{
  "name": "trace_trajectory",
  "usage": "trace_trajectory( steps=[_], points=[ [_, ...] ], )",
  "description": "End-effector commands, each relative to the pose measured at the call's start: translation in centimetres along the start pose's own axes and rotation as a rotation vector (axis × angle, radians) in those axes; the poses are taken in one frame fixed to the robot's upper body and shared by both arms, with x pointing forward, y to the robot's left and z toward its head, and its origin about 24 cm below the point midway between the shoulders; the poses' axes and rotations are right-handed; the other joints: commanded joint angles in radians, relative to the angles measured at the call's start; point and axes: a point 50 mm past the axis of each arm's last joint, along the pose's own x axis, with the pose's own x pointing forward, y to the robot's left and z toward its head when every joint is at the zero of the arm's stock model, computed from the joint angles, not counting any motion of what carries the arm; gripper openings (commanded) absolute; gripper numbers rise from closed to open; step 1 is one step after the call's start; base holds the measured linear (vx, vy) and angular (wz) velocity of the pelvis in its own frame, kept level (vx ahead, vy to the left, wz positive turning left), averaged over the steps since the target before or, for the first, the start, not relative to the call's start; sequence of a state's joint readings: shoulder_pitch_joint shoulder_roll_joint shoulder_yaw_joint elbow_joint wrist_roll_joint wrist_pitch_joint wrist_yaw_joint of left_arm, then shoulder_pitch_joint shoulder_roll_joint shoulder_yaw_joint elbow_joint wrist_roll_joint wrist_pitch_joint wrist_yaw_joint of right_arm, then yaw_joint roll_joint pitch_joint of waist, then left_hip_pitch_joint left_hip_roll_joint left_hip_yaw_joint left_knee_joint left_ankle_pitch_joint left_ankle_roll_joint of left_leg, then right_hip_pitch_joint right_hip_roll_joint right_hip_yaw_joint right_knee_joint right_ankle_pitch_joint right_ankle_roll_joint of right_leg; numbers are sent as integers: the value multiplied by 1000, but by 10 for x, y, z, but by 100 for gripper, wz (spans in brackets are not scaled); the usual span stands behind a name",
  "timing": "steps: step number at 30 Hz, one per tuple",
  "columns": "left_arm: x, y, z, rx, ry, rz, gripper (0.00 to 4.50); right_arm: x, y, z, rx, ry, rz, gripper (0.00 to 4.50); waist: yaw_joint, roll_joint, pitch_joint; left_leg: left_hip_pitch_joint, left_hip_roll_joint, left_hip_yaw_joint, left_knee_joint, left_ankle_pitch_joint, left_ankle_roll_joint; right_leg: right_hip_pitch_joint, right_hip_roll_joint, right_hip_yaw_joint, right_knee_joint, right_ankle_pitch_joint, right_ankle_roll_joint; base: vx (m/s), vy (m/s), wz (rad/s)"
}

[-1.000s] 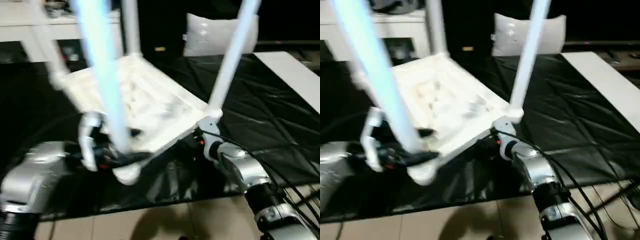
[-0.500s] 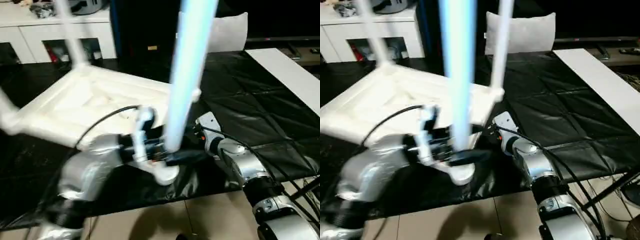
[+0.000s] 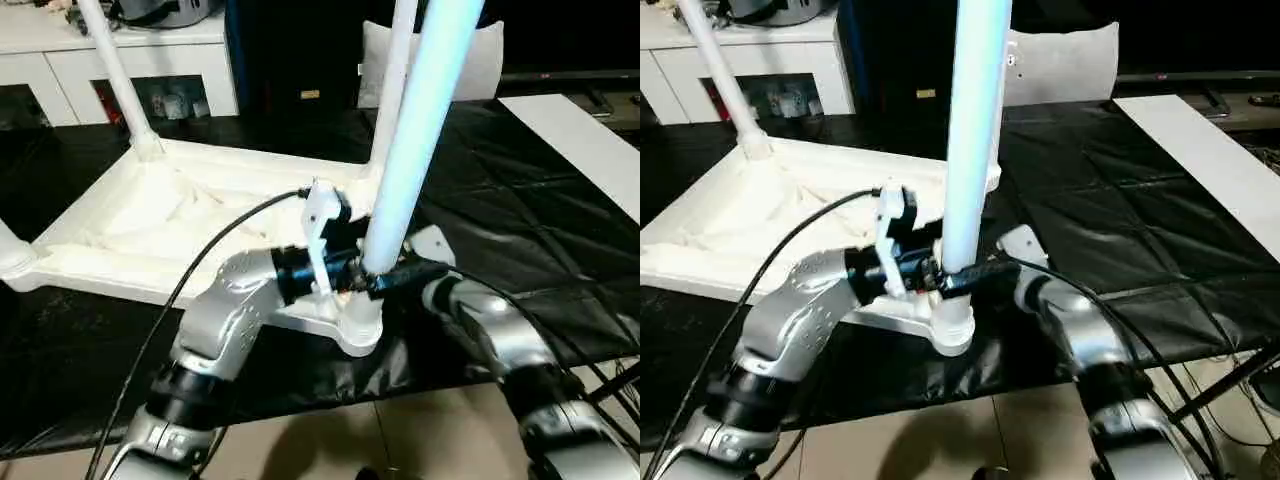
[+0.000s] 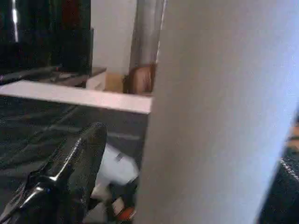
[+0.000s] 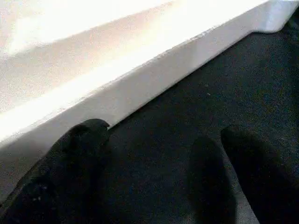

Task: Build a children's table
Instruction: Rotate table base

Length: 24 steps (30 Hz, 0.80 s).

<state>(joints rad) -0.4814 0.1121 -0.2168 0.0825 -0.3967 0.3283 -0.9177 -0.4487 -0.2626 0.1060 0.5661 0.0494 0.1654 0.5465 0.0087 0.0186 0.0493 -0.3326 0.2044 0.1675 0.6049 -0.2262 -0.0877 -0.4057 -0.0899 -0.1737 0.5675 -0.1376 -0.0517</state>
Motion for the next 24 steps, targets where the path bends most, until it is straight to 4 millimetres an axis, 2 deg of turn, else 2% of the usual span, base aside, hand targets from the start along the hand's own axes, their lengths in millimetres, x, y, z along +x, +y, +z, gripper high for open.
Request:
trace_trajectory(
  steps=[1,2,3,4,8,12,14,15,16,17,18,19,24],
  points=[
    [-10,2,-5,26,57,-20,445,-11,-10,6,-1,-43,-15,450,5,-7,-69,-20,13,-4,-58,-152,86,73,-53,53,-88,-440,-22,0,0,0],
    [-10,2,-5,26,57,-20,445,-11,-10,6,-1,-43,-15,450,7,-7,-68,-18,13,-4,-60,-156,87,73,-54,53,-90,-453,-17,0,0,0],
    [-25,4,-13,36,140,-42,445,-20,-15,8,-1,-70,-14,450,7,-7,-69,-18,14,-5,-61,-158,91,71,-55,55,-91,-470,-4,0,0,0],
    [-33,6,-17,45,183,-52,445,-24,-17,10,-14,-84,-9,450,6,-6,-68,-19,14,-6,-61,-156,90,72,-56,55,-88,-469,-1,0,0,0],
    [-53,13,-25,72,292,-70,445,-36,-21,16,-38,-119,25,450,4,-2,-66,-13,9,-5,-61,-169,89,65,-51,51,-96,-501,19,0,0,0],
    [-72,23,-26,76,374,-99,445,-47,-24,17,-87,-102,69,450,4,-1,-66,-13,13,-7,-63,-180,84,66,-54,50,-96,-494,8,0,0,0],
    [-82,30,-27,107,461,-123,410,-54,-23,16,-63,-69,132,450,7,1,-67,-12,12,-7,-63,-177,87,68,-54,53,-94,-485,6,0,0,0],
    [-85,34,-29,139,511,-137,410,-57,-21,18,-52,-79,159,450,9,1,-67,-10,10,-7,-62,-175,92,69,-52,54,-94,-483,10,0,0,0],
    [-87,36,-30,164,553,-152,410,-59,-20,21,-51,-93,174,450,11,5,-67,-11,10,-7,-62,-171,92,68,-53,52,-95,-482,14,0,0,0],
    [-88,38,-32,188,586,-162,407,-61,-18,24,-60,-111,193,450,12,5,-64,-10,8,-7,-64,-172,96,67,-49,50,-104,-491,22,0,0,0],
    [-88,39,-33,200,601,-167,384,-62,-16,26,-68,-122,205,450,13,5,-68,-10,9,-6,-62,-170,92,68,-52,51,-99,-483,23,0,0,0],
    [-87,41,-34,216,618,-179,384,-63,-14,27,-84,-121,218,450,16,4,-70,-11,13,-7,-64,-159,88,70,-55,52,-96,-464,15,0,0,0],
    [-81,46,-36,253,668,-240,345,-71,-6,24,-138,-78,327,450,33,6,-72,-12,15,-5,-64,-138,86,73,-59,55,-90,-430,-8,0,0,0]
  ],
)
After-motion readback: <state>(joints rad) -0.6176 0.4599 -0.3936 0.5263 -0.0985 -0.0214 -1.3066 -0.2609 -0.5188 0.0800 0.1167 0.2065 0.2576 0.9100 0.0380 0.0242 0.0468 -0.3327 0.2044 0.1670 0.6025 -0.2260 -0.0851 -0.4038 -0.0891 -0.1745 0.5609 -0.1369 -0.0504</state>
